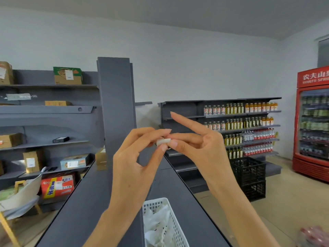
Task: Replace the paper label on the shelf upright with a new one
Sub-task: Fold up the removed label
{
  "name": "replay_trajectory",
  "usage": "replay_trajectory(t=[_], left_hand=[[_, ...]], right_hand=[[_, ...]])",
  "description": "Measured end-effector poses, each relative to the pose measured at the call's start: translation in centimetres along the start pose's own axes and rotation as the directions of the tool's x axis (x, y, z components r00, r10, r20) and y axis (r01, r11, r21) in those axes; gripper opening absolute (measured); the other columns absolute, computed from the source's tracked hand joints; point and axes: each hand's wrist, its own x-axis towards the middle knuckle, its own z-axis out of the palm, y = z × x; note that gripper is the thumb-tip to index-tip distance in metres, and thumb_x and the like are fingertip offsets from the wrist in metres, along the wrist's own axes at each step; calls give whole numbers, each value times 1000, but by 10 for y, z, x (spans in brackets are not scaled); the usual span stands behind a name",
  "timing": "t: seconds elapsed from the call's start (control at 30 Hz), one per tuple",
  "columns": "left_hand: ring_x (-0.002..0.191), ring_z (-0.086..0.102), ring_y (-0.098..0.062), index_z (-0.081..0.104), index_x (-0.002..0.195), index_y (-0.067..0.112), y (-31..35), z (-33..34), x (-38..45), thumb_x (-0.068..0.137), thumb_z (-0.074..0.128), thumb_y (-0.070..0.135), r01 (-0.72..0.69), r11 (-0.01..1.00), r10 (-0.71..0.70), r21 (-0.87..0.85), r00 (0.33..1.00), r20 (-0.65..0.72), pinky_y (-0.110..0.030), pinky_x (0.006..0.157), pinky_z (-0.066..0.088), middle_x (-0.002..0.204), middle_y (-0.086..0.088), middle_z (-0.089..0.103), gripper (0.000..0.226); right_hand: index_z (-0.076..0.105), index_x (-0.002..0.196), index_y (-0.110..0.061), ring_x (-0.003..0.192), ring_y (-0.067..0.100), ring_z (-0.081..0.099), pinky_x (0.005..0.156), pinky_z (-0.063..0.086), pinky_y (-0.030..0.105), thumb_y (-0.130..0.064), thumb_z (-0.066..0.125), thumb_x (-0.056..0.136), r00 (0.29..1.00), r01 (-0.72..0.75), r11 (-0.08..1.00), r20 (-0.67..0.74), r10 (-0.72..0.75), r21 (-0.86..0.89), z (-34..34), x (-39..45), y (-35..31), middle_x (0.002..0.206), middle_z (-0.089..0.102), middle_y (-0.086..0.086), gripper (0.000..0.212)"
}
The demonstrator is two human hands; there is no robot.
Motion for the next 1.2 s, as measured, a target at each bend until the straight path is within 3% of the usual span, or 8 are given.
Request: replay_trajectory(t=[0.13, 0.3, 0.5, 0.67, 0.8, 0.9, 1.03, 1.2], left_hand=[[105, 63, -13, 71, 113, 29, -4, 23, -22, 89, 67, 19, 56, 998, -56, -30, 998, 5, -20, 89, 50, 109, 17, 62, 26], [104, 60, -5, 73, 112, 25, -8, 48, -56, 91, 65, 13, 140, 990, -140, -14, 989, 51, -12, 89, 43, 107, 11, 62, 25], [102, 60, -11, 70, 119, 28, -31, 74, -112, 96, 58, 15, 326, 945, -327, 34, 930, 168, -19, 89, 48, 108, 11, 55, 28], [104, 53, -6, 57, 134, 27, -61, 82, -167, 98, 53, 8, 428, 853, -513, 299, 793, 328, 1, 91, 35, 118, 5, 48, 41], [104, 49, -5, 39, 147, 21, -77, 80, -202, 99, 48, 7, 440, 774, -628, 455, 622, 468, -8, 90, 34, 126, 3, 41, 51], [110, 44, -7, 21, 154, 25, -80, 76, -215, 101, 43, 12, 459, 723, -689, 516, 526, 498, -16, 91, 37, 133, 3, 37, 59], [127, 47, -15, 19, 154, 22, -83, 74, -215, 102, 42, 14, 503, 711, -704, 492, 521, 483, -21, 96, 38, 141, 2, 36, 58], [139, 37, -13, 15, 155, 25, -84, 66, -215, 103, 41, 18, 517, 720, -694, 463, 542, 473, -21, 103, 35, 153, 6, 28, 59]], right_hand=[[71, 118, -23, 90, 9, 77, 85, 58, 19, -14, 77, 76, 999, -24, 999, -39, 23, -39, -16, -16, 17, 90, 82, 0, 43], [70, 122, -11, 79, 3, 74, 77, 57, 15, -2, 77, 79, 990, -82, 992, -124, 70, -92, -35, -43, 48, 86, 81, 8, 45], [64, 127, -14, 79, 7, 76, 79, 59, 21, -5, 79, 80, 971, -217, 958, -142, 192, -188, -55, -80, 103, 85, 80, 3, 50], [67, 113, -11, 72, 12, 74, 73, 59, 23, -3, 83, 77, 910, -413, 875, -78, 407, -253, -64, -109, 168, 82, 78, 9, 40], [69, 100, -10, 64, -1, 72, 71, 61, 19, 0, 81, 79, 859, -476, 785, -18, 512, -396, -54, -137, 215, 77, 75, 2, 26], [73, 98, -15, 74, 6, 76, 78, 63, 30, -9, 82, 79, 867, -452, 749, -40, 497, -484, -44, -146, 231, 82, 79, 1, 21], [72, 102, -18, 80, 11, 74, 76, 58, 20, -13, 81, 80, 860, -402, 696, 16, 510, -595, -35, -140, 232, 84, 80, -1, 24], [72, 106, -16, 85, 13, 75, 75, 53, 10, -10, 76, 86, 880, -379, 728, 19, 474, -572, -33, -139, 234, 92, 80, 1, 21]])
